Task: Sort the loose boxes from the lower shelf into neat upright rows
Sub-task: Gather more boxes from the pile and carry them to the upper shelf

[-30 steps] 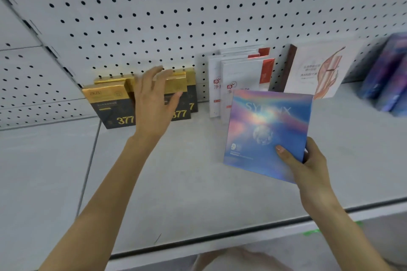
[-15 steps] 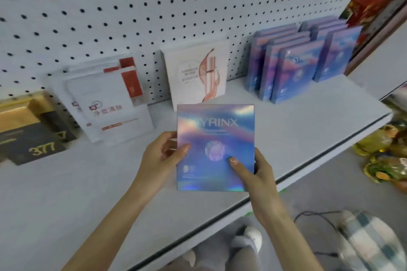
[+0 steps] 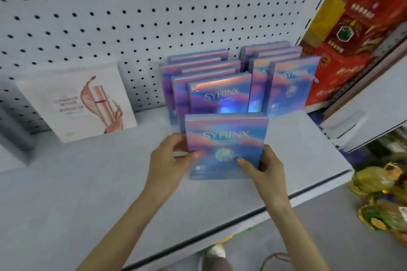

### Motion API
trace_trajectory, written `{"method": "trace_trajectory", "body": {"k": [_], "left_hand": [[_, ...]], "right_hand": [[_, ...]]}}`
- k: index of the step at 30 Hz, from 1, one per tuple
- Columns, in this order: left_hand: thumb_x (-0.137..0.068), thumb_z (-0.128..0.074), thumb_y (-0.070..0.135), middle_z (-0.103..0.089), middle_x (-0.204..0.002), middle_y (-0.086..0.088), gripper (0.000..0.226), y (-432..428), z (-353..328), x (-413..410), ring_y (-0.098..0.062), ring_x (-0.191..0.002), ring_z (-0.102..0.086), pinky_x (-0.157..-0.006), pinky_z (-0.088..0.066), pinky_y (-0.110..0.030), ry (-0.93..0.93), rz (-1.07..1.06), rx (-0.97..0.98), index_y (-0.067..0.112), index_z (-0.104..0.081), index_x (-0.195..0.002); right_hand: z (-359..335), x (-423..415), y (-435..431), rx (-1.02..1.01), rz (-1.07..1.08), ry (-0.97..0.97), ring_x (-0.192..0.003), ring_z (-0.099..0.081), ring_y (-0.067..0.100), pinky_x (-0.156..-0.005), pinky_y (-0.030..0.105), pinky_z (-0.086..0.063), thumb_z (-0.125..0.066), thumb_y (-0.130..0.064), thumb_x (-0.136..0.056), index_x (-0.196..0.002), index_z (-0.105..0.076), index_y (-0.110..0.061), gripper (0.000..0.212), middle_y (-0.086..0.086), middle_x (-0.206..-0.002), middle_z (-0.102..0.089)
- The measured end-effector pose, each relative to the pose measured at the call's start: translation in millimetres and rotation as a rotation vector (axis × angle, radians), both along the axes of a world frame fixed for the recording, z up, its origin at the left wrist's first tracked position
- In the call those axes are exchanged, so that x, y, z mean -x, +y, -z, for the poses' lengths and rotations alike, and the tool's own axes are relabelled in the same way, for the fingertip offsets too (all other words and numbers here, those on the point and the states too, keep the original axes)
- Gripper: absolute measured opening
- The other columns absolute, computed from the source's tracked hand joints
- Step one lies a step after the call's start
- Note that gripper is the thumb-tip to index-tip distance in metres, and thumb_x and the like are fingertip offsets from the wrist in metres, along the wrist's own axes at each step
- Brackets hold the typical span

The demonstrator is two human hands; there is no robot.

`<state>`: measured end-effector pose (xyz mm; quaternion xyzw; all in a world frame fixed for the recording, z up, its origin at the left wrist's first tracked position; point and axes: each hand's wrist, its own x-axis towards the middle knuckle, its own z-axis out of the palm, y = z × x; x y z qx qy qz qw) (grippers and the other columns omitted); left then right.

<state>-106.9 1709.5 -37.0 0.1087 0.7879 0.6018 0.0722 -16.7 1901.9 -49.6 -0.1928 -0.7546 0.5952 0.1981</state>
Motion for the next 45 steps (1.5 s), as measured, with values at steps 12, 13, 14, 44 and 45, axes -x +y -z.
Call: {"method": "trace_trajectory", "body": {"k": [12, 13, 14, 44, 45], "left_hand": [[-0.077, -0.076, 0.014, -0.06, -0.088, 0.015, 0.024, 95.7, -2.3, 9.9, -0.005, -0.077, -0.06, -0.068, -0.052, -0.022, 0.183, -0.207, 0.209, 0.025, -0.061, -0.092], [-0.077, -0.077, 0.014, -0.061, -0.087, 0.012, 0.023, 102.4, -2.7, 8.8, -0.005, -0.076, -0.06, -0.068, -0.051, -0.021, 0.177, -0.205, 0.206, 0.024, -0.062, -0.092], [-0.077, -0.077, 0.016, -0.061, -0.088, 0.01, 0.023, 109.9, -3.2, 7.7, -0.005, -0.075, -0.061, -0.069, -0.052, -0.022, 0.173, -0.202, 0.2, 0.023, -0.062, -0.093], [-0.093, -0.047, 0.037, -0.034, -0.149, 0.004, 0.061, 243.6, 10.9, 3.6, -0.011, -0.136, -0.036, -0.112, -0.035, -0.04, 0.063, -0.04, 0.061, 0.026, -0.024, -0.149], [-0.092, -0.048, 0.038, -0.036, -0.148, 0.004, 0.061, 236.0, 10.8, -2.2, -0.01, -0.135, -0.037, -0.111, -0.037, -0.038, 0.051, -0.025, 0.054, 0.027, -0.025, -0.148]], "right_hand": [[11.8, 65.0, 119.0, -0.063, -0.178, -0.08, -0.066, -0.062, -0.003, -0.065, 0.012, -0.048, -0.08, -0.005, -0.073, -0.091, -0.06, -0.024, 0.033, -0.013, -0.077, -0.07], [10.2, 66.7, 127.4, -0.066, -0.187, -0.082, -0.066, -0.062, -0.002, -0.065, 0.012, -0.048, -0.08, -0.004, -0.073, -0.091, -0.06, -0.024, 0.033, -0.016, -0.076, -0.07], [9.3, 67.9, 137.0, -0.068, -0.196, -0.082, -0.066, -0.062, -0.002, -0.065, 0.011, -0.047, -0.08, -0.003, -0.073, -0.091, -0.061, -0.022, 0.032, -0.019, -0.076, -0.07], [32.6, 94.6, 222.2, -0.061, 0.258, -0.064, -0.094, -0.052, 0.014, -0.073, 0.008, -0.045, -0.075, -0.02, -0.082, -0.114, -0.047, -0.015, 0.043, 0.004, -0.111, -0.052], [32.0, 89.1, 218.0, -0.056, 0.28, -0.079, -0.096, -0.052, 0.013, -0.078, 0.013, -0.048, -0.074, -0.022, -0.083, -0.117, -0.048, -0.014, 0.044, 0.005, -0.112, -0.052]]}}
